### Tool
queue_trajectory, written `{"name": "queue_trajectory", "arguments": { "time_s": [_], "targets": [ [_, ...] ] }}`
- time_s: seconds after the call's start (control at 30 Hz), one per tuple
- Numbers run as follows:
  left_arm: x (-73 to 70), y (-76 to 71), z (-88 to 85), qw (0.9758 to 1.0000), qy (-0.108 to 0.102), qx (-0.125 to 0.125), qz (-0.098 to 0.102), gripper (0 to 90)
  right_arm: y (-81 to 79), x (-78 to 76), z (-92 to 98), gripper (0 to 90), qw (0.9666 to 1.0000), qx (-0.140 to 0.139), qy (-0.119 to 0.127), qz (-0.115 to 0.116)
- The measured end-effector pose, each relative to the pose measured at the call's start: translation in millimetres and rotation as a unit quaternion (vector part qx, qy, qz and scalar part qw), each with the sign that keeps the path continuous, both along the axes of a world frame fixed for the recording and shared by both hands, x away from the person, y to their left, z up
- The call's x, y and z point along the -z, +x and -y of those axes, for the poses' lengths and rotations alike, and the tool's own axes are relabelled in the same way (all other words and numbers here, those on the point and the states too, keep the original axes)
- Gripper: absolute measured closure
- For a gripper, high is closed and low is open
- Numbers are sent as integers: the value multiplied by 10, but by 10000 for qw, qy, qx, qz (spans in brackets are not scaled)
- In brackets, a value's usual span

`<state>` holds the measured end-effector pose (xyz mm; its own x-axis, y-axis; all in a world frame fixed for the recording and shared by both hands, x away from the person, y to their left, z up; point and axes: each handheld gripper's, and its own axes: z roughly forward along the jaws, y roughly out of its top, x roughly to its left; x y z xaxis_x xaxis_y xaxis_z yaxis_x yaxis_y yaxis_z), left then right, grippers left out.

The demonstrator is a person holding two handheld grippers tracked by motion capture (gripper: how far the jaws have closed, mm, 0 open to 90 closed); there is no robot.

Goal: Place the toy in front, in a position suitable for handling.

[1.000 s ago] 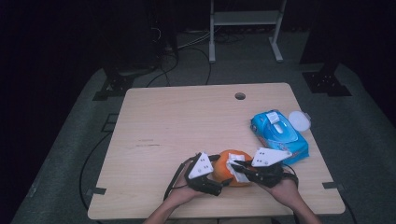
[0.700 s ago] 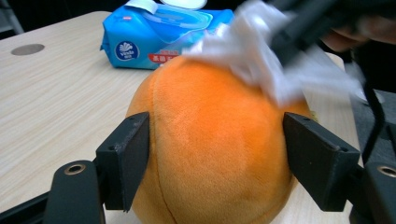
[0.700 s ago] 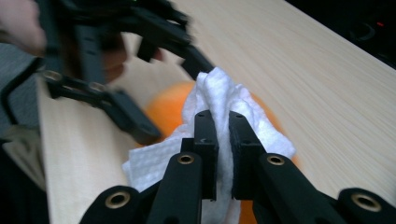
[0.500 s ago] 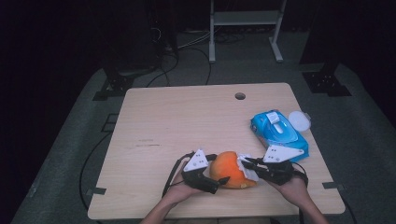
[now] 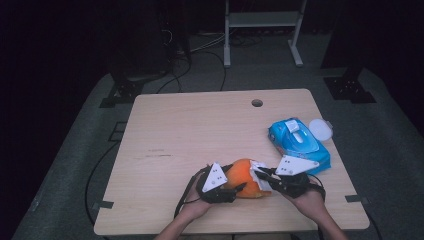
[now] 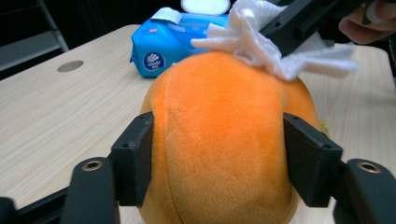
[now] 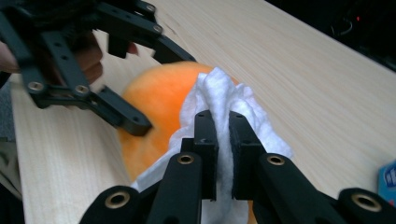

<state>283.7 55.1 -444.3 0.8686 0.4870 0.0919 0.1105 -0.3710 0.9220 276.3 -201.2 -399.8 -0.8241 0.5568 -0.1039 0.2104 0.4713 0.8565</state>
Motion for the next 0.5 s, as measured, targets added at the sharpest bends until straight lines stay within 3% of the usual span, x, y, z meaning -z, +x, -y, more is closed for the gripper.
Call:
{"name": "queue_trajectory", "arguments": {
  "time_s": [0.07,0.13,0.23,0.3,0.37,0.5],
  "targets": [
    [-3,14,7,9997,1,132,-202,228,5,32,1,828,9999,1,73,-113],
    [-40,55,-4,9991,-2,155,-402,139,-15,37,-51,828,10000,-71,-37,-16],
    [-55,109,-46,9977,-284,160,-589,95,-51,42,-124,827,9996,-277,-1,-25],
    [-32,114,-50,9983,-114,205,-539,114,-78,49,-177,826,9992,-405,-34,-12],
    [1,111,-81,9991,-52,238,-357,216,-80,53,-202,826,9991,-402,-121,36],
    [21,168,-159,9977,-129,86,-657,300,-40,62,-127,827,9996,-226,-183,19]
  ]
}}
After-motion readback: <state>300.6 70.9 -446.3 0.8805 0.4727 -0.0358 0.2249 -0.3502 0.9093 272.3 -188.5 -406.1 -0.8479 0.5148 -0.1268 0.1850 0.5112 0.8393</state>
